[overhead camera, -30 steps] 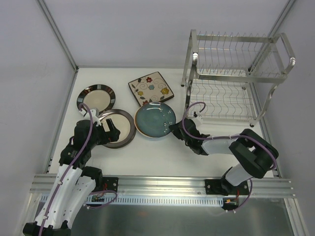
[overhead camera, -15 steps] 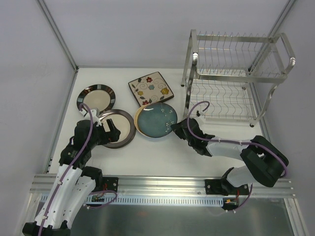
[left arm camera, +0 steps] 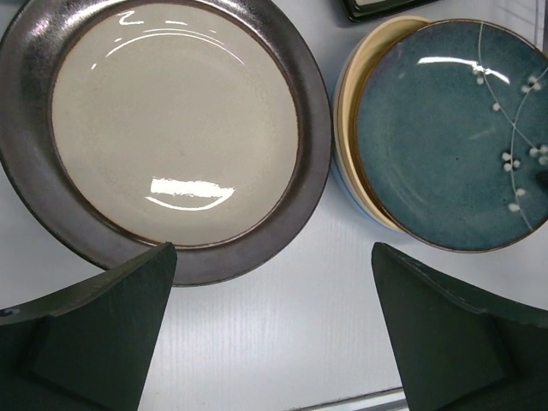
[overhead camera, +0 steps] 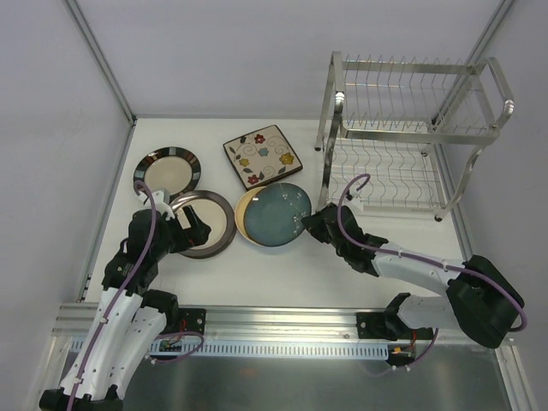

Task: Load the plates into the dish rack
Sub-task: Grab a plate with the right arm, then pass the plate from the right arm to the left

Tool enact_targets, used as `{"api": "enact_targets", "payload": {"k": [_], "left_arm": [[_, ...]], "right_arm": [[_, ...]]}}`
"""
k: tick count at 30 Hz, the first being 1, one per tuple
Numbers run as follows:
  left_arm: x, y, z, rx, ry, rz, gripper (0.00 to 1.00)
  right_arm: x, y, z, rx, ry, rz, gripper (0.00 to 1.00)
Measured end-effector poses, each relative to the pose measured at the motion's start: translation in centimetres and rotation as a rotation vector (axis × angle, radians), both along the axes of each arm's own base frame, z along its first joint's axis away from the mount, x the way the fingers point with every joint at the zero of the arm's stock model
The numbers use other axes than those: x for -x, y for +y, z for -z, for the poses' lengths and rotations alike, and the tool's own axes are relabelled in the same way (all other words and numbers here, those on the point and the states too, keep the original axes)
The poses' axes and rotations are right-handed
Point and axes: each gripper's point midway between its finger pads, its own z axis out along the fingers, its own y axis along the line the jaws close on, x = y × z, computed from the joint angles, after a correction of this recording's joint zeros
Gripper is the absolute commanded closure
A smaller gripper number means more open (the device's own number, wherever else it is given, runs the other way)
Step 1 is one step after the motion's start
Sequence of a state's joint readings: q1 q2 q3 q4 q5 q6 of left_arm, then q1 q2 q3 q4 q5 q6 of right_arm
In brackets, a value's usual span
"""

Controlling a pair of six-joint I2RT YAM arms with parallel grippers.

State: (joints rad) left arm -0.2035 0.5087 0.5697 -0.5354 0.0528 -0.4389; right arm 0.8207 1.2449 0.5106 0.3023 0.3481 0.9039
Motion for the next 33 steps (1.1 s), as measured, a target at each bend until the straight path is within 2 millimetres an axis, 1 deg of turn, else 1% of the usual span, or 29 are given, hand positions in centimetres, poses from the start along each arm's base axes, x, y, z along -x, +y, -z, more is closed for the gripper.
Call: {"api": "enact_targets", "payload": {"k": [9,16,22,28,33], "left_arm": [[-0.2,-1.4,-1.5,0.114,0.023,-0.013,0.01],[-0.4,-2.6,-1.2,0.192,0.076,-0.012,0.01],[-1.4,-3.5,-1.6,0.258,0.073,-0.013,0.01],[-2.4,-4.5,-0.8,0.313,0.115,-0.011,0.01],[-3.2,-5.2,-0.5,0.354,0.13,-0.015,0.01]], "right_arm": [[0.9,0.3,-0.9,0.004,-0.013,-0.065,0.99],[1.3,0.1,-1.9,-0.011,-0.019,-0.102,0.99],[0.9,-0.6,-2.3,-0.031,-0.011,-0.095,0.99],[0.3,-1.2,-3.0,-0.058,-0.014,-0.082,0.99],[0.2,-0.8,-3.8,-0.101,-0.01,-0.095,0.99]]}}
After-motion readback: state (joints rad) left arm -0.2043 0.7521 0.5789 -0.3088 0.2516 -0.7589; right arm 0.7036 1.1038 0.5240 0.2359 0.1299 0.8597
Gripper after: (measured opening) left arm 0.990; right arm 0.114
